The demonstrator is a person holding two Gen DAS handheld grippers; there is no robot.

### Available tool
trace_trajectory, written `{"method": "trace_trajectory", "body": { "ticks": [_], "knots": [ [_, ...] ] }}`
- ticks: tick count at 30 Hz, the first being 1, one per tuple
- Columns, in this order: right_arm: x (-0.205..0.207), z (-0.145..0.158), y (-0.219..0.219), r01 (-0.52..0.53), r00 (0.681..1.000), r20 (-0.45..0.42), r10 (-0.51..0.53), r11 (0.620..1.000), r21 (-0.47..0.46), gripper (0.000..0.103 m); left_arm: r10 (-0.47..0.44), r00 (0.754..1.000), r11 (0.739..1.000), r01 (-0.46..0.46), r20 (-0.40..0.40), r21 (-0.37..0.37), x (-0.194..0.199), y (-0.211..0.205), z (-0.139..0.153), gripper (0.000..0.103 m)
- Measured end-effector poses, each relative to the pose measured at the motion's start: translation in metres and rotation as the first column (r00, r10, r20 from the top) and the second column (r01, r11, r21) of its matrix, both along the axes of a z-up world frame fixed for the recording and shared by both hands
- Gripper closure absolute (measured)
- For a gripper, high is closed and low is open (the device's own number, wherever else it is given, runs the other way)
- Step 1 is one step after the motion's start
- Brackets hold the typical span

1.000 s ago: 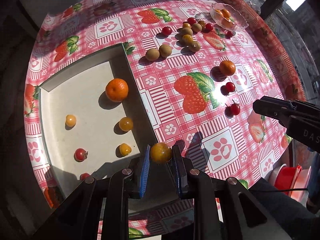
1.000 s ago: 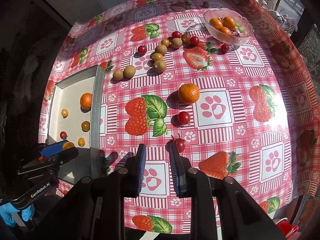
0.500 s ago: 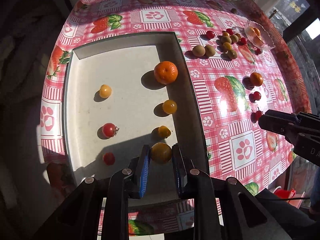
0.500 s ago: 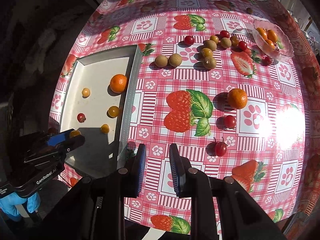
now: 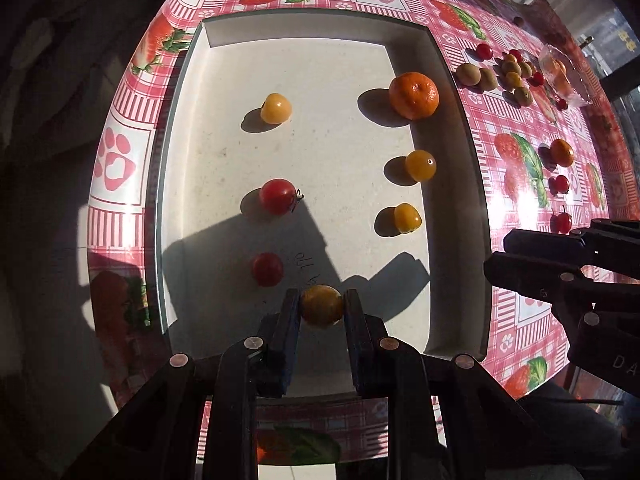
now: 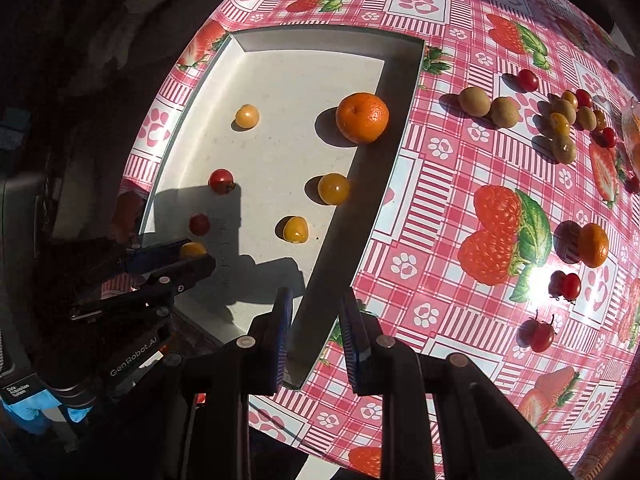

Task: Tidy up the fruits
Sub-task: 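Carry the yellow cherry tomato into the tray and open the left gripper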

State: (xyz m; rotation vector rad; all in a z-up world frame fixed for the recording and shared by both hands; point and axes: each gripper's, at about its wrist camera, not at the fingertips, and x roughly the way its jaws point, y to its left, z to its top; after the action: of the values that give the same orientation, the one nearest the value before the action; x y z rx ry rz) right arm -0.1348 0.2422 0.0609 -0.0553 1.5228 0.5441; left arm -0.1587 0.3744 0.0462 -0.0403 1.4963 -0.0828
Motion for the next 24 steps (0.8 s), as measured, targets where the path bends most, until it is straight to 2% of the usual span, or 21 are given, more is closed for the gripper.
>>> {"method": "trace_trajectory", "body": {
  "ticks": [10, 16, 24],
  "knots": [
    [-0.001, -0.036, 0.037, -0.090, 0.995, -0.054, 0.087, 0.995, -0.044, 0.077, -0.036, 0.999, 0.999, 0.037, -0.034, 0.017, 0.001, -0.006, -0.025, 0.079],
    [0.001, -0.051, 0.049, -0.111, 0.991, -0.079, 0.105, 0.991, -0.072, 0.077, -0.096, 0.995, 0.994, 0.097, -0.014, 0.047, -0.005, -0.017, -0.029, 0.079],
    [0.000, -0.051, 0.053, -0.111, 0.990, -0.089, 0.105, 0.992, -0.064, 0.076, -0.099, 0.995, 0.993, 0.100, -0.022, 0.055, -0.001, -0.025, -0.031, 0.079]
  ]
}}
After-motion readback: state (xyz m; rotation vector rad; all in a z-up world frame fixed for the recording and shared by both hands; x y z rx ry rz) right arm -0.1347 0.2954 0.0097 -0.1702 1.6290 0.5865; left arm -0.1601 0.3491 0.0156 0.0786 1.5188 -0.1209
